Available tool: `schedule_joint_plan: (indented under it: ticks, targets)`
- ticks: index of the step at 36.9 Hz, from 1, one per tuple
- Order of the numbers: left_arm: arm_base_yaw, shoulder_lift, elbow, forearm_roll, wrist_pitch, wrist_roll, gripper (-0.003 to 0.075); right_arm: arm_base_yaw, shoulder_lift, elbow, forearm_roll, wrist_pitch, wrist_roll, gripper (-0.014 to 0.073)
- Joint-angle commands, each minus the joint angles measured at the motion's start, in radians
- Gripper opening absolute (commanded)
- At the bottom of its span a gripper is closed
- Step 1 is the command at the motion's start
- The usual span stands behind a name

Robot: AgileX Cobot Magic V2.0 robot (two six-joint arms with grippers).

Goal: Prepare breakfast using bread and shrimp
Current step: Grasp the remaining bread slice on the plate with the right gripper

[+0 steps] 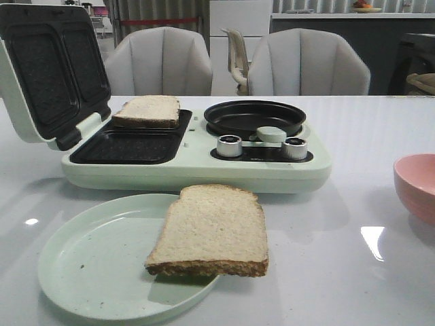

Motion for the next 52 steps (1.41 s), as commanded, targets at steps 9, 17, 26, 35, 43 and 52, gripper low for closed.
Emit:
schedule_joint_plan:
  ticks: [9,17,26,35,43,52]
  targets:
    - [0.0,0.004,-0.025,0.009,-0.088,0.005,0.0489,0.293,0.379,-0.031,0.471,-0.064,-0.185,0.0547]
    - [0.0,0.004,-0.025,0.009,-0.088,0.005,0.0489,0.472,0.683,-0.148,0.576,-0.166,-0.19,0.0547]
    - [0.0,0.004,-0.025,0.009,-0.088,0.005,0.0489,0.479,0.912,-0.324,0.579,-0.129,-0.19,0.0547]
    - [0.0,0.004,-0.025,0.009,-0.088,0.005,0.0489,0.479,0.962,-0.395,0.579,-0.093,-0.193,0.0367]
    - [0.0,0.004,-0.025,0.009,-0.088,0.005,0.0489,0.479,0.962,-0.395,0.579,-0.09,-0.215,0.0093]
    - [0.0,0.004,-0.025,0.009,-0.088,0.005,0.0489,0.479,0.944,-0.395,0.579,-0.072,-0.242,0.0039]
